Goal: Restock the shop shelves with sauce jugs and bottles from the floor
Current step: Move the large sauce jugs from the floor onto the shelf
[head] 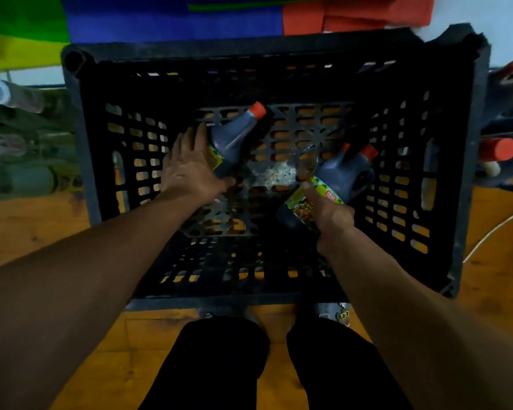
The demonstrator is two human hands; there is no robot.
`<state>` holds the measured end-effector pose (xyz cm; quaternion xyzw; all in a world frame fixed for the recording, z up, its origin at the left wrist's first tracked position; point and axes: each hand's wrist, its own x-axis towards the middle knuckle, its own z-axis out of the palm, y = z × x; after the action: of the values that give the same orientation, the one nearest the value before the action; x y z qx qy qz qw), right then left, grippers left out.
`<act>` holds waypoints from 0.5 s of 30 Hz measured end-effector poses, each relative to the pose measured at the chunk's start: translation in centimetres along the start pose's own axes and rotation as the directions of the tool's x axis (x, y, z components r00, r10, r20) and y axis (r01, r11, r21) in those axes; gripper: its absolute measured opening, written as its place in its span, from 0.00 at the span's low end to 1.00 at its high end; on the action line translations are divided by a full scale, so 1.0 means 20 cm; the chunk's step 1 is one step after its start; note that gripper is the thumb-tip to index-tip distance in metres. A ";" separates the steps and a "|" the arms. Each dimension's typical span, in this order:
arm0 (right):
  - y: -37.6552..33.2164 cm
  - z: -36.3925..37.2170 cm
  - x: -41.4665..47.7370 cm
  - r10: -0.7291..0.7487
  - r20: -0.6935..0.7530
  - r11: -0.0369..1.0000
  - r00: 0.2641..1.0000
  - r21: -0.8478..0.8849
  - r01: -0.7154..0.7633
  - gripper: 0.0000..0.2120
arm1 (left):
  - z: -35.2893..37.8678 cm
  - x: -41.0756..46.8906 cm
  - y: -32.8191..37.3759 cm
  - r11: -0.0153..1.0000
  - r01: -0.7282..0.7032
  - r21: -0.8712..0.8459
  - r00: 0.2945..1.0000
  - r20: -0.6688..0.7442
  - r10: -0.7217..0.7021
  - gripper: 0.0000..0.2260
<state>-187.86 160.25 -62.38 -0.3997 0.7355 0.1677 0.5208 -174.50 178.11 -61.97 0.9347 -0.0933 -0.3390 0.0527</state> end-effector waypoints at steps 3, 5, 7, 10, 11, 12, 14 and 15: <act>0.01 0.02 0.07 0.022 0.029 0.997 0.999 0.078 -0.025 0.57 | 0.04 0.06 0.00 0.996 0.039 -0.083 0.999 -0.024 -0.041 0.53; 0.02 0.04 0.11 0.026 0.014 0.995 1.000 0.100 -0.028 0.61 | 0.07 0.08 -0.01 0.995 0.053 -0.090 0.996 -0.073 -0.060 0.50; 0.02 0.04 0.10 0.024 0.015 0.994 1.000 0.105 -0.026 0.58 | 0.09 0.09 -0.03 0.997 0.026 -0.079 0.992 -0.119 -0.035 0.47; 0.01 0.00 0.04 0.007 0.032 0.995 0.999 0.101 -0.010 0.44 | 0.11 0.05 -0.05 0.986 0.000 -0.168 0.992 -0.121 -0.021 0.46; 0.01 -0.02 0.02 -0.001 0.056 0.995 0.998 0.104 -0.005 0.42 | 0.10 0.02 -0.05 0.973 -0.001 -0.232 0.993 -0.118 -0.027 0.46; 0.01 -0.03 -0.01 -0.011 0.084 0.993 0.996 0.117 0.001 0.40 | 0.10 -0.01 -0.04 0.953 -0.003 -0.302 0.992 -0.121 -0.035 0.45; -0.01 -0.05 -0.09 -0.027 0.132 0.992 0.991 0.122 0.011 0.41 | 0.06 -0.09 -0.01 0.905 -0.001 -0.426 0.992 -0.115 -0.054 0.43; -0.02 -0.06 -0.13 -0.041 0.147 0.993 0.988 0.111 0.024 0.41 | 0.04 -0.13 0.01 0.880 0.005 -0.476 0.992 -0.108 -0.064 0.43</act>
<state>-187.92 160.25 -59.51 -0.3690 0.6960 0.1481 0.5979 -176.93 178.49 -60.87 0.9136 0.0127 -0.2954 0.2793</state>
